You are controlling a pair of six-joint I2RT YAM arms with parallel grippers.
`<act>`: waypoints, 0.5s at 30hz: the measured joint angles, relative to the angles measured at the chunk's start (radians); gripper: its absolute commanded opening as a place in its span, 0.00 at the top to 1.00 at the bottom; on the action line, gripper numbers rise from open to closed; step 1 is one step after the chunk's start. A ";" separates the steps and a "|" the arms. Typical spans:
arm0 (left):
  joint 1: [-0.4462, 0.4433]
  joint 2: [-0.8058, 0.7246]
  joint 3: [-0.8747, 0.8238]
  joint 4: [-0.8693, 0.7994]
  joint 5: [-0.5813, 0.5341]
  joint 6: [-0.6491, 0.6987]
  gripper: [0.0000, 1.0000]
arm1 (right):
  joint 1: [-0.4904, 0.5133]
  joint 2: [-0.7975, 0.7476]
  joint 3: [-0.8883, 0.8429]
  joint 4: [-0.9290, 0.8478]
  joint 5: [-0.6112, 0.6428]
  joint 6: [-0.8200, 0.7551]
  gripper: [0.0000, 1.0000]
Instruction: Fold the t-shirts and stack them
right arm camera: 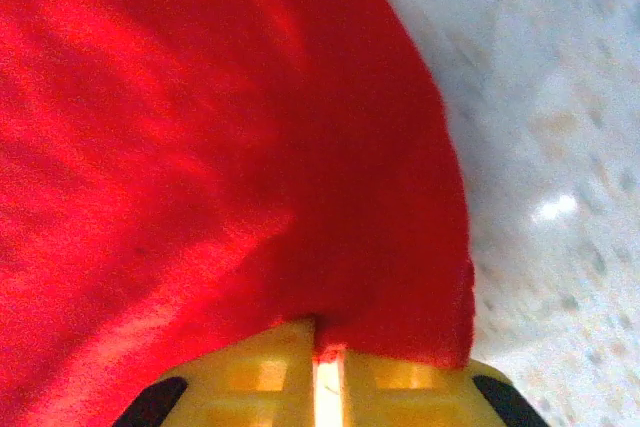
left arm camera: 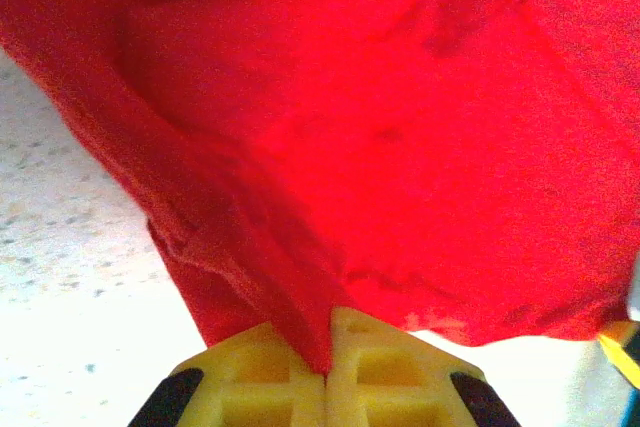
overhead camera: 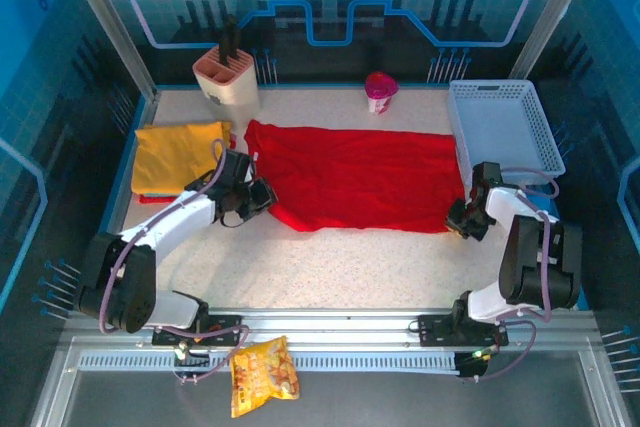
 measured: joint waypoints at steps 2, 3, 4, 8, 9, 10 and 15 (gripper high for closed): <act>0.000 0.011 0.047 -0.009 0.006 0.000 1.00 | 0.000 0.013 0.011 0.035 -0.013 -0.003 0.93; 0.000 0.026 0.071 -0.013 0.008 0.001 1.00 | 0.000 0.017 0.014 0.046 -0.022 -0.003 0.93; 0.000 0.048 0.097 -0.014 0.012 0.001 1.00 | 0.000 0.021 0.018 0.055 -0.027 -0.004 0.93; 0.004 0.193 0.214 -0.024 0.051 0.002 0.86 | -0.001 0.036 0.027 0.077 -0.033 -0.004 0.91; 0.005 0.232 0.245 -0.030 0.057 0.003 0.83 | -0.001 0.036 0.027 0.078 -0.035 -0.004 0.91; 0.006 0.282 0.284 -0.036 0.067 0.008 0.77 | -0.001 0.036 0.027 0.078 -0.037 -0.004 0.91; 0.018 0.431 0.400 -0.058 0.087 0.023 0.54 | -0.001 0.036 0.027 0.078 -0.040 -0.005 0.91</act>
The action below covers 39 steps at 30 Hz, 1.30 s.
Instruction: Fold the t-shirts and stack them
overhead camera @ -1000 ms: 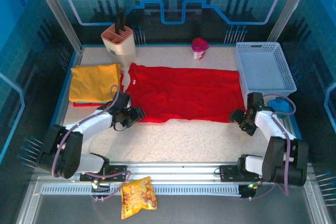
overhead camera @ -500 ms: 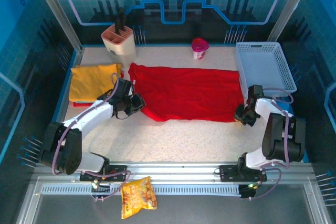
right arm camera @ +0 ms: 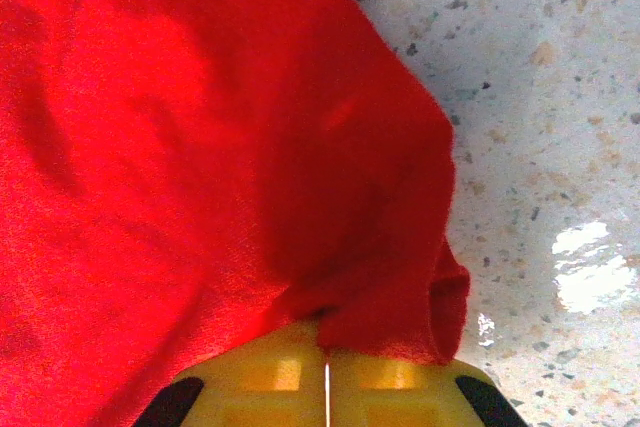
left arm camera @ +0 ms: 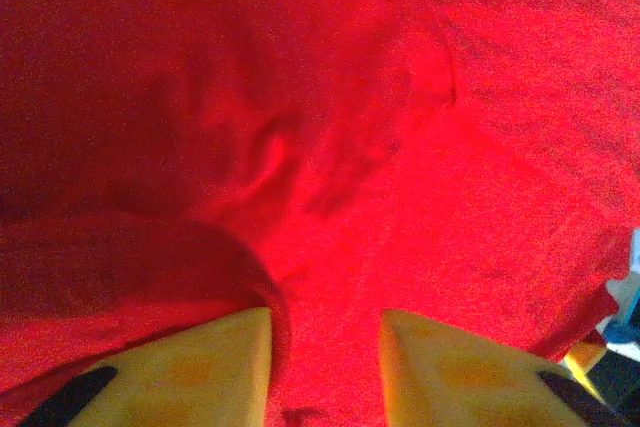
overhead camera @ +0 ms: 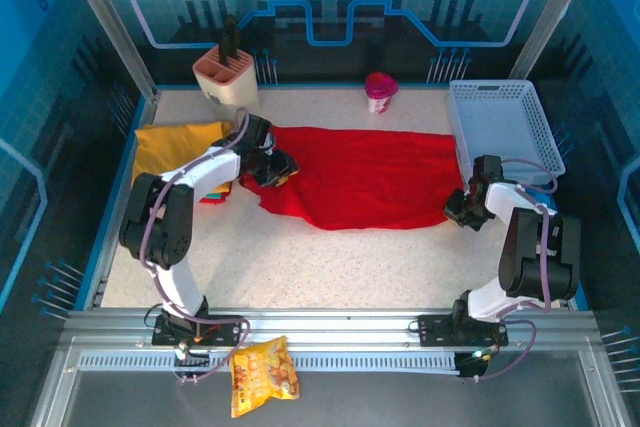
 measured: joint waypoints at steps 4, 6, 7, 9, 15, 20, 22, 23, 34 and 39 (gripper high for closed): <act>0.007 0.011 0.053 -0.050 0.006 0.040 0.42 | 0.000 0.000 0.000 0.000 -0.004 -0.003 0.91; 0.013 -0.010 0.055 -0.072 0.006 0.061 0.41 | 0.000 0.000 0.000 0.000 -0.010 -0.004 0.91; 0.019 -0.027 0.052 -0.089 0.007 0.073 0.40 | 0.000 0.000 0.000 0.000 -0.012 -0.004 0.91; 0.040 -0.083 0.026 -0.108 0.011 0.095 0.39 | 0.000 0.000 0.000 0.000 -0.015 -0.007 0.90; 0.128 -0.292 -0.126 -0.154 0.025 0.131 0.40 | 0.000 0.000 0.000 0.009 -0.019 -0.011 0.87; 0.128 -0.310 -0.314 -0.109 0.040 0.121 0.45 | 0.000 0.000 0.000 0.024 -0.027 -0.011 0.85; 0.129 -0.299 -0.397 -0.060 0.044 0.101 0.47 | 0.000 0.000 0.000 0.027 -0.027 -0.011 0.85; 0.129 -0.289 -0.434 -0.026 0.047 0.091 0.48 | 0.000 0.000 0.000 0.029 -0.027 -0.011 0.85; 0.143 -0.259 -0.531 0.143 0.073 -0.018 0.51 | 0.000 0.000 0.000 0.034 -0.042 -0.019 0.85; 0.143 -0.254 -0.535 0.158 0.070 -0.044 0.53 | 0.000 0.000 0.000 0.034 -0.046 -0.019 0.86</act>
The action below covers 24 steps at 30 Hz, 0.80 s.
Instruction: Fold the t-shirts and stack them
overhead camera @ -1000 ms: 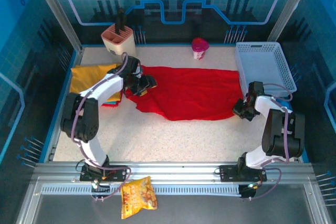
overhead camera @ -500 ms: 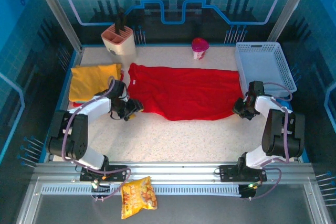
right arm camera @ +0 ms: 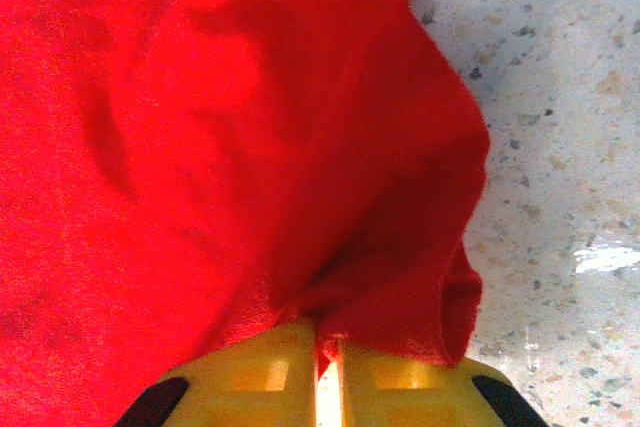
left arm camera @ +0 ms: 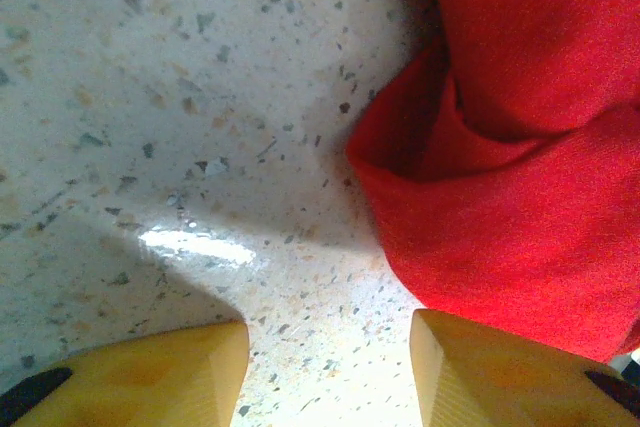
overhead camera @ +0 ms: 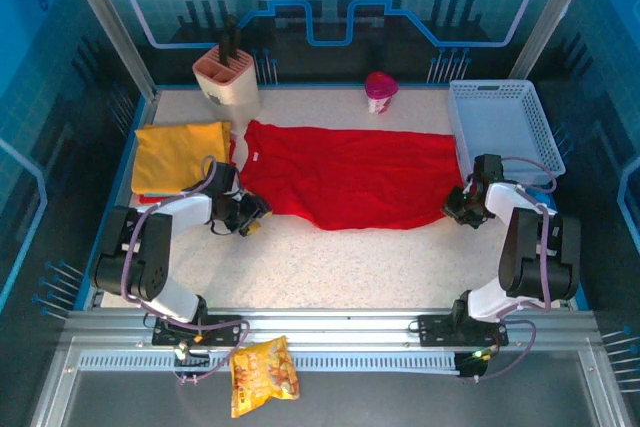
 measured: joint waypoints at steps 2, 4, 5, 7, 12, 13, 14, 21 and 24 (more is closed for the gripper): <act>0.001 0.000 0.000 0.002 0.001 -0.016 0.53 | -0.001 0.000 0.000 0.000 -0.006 0.000 0.86; 0.001 -0.006 -0.001 0.008 0.003 -0.025 0.52 | -0.003 0.000 0.000 0.000 -0.011 -0.001 0.86; 0.000 -0.009 -0.001 0.010 0.003 -0.028 0.51 | -0.005 0.000 0.000 0.000 -0.014 -0.002 0.86; -0.002 -0.014 -0.004 0.032 0.004 -0.038 0.50 | -0.007 0.000 0.000 0.000 -0.016 -0.004 0.86; -0.013 -0.030 -0.004 0.145 -0.021 -0.038 0.52 | -0.008 0.000 0.000 0.000 -0.022 -0.004 0.86; -0.013 -0.039 -0.004 0.155 -0.028 -0.037 0.53 | -0.008 0.000 0.000 0.000 -0.022 -0.005 0.87; -0.013 -0.045 -0.003 0.159 -0.034 -0.036 0.54 | -0.008 0.000 0.000 0.000 -0.022 -0.005 0.87; -0.013 -0.020 0.028 0.166 -0.047 -0.027 0.57 | -0.013 0.000 0.000 0.000 -0.026 -0.008 0.87; -0.013 -0.017 0.029 0.148 -0.050 -0.022 0.57 | -0.019 0.000 0.000 0.000 -0.026 -0.008 0.87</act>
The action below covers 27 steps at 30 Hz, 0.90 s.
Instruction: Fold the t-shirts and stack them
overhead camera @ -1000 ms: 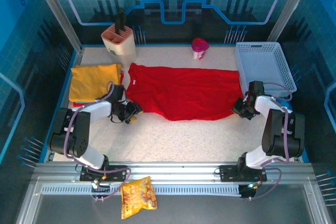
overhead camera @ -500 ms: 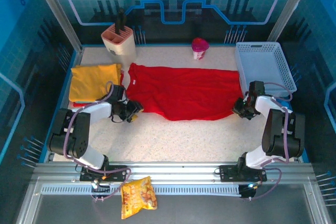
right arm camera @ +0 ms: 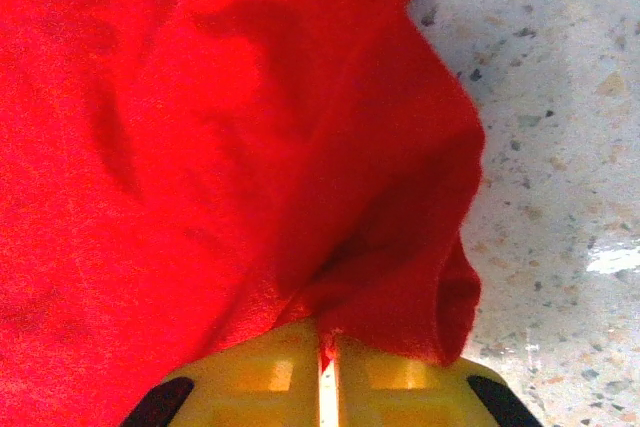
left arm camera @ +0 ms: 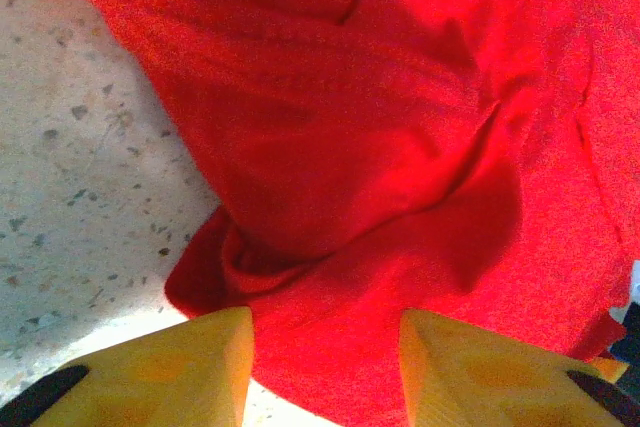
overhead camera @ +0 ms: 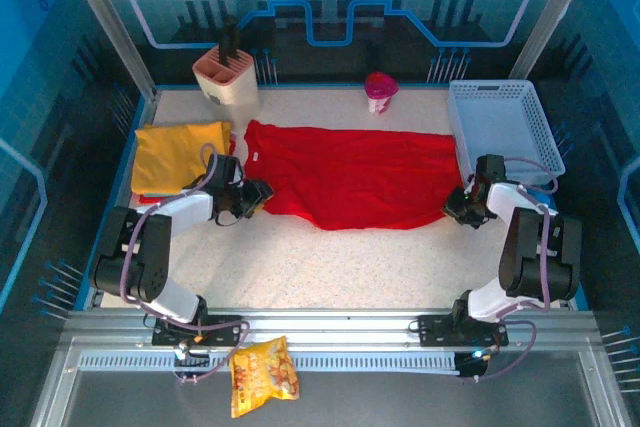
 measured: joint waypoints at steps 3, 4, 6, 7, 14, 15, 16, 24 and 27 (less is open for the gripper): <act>0.000 0.002 0.010 -0.045 -0.009 0.013 0.53 | -0.002 0.000 0.000 0.000 0.000 0.000 0.86; 0.000 0.003 0.016 -0.059 -0.014 0.016 0.51 | -0.002 0.000 0.000 0.000 0.000 0.000 0.86; 0.000 0.005 0.024 -0.072 -0.019 0.027 0.51 | -0.002 0.000 0.000 0.000 0.000 0.000 0.86; 0.000 0.008 0.028 -0.076 -0.020 0.030 0.50 | -0.002 0.000 0.000 0.000 0.000 0.000 0.86; -0.003 0.087 0.063 -0.072 -0.019 0.031 0.64 | -0.002 0.000 0.000 0.000 -0.003 0.000 0.87; -0.005 0.098 0.068 -0.071 -0.019 0.031 0.69 | -0.002 0.000 0.000 0.000 -0.004 0.000 0.86; -0.007 0.106 0.072 -0.070 -0.019 0.029 0.73 | -0.002 0.000 0.000 0.000 -0.005 0.000 0.86; -0.024 0.087 0.102 -0.099 -0.020 0.021 0.99 | -0.002 0.000 0.000 0.000 -0.007 -0.001 0.87; -0.042 0.027 0.102 -0.143 -0.021 0.008 0.98 | -0.002 0.000 0.000 0.000 -0.007 -0.003 0.87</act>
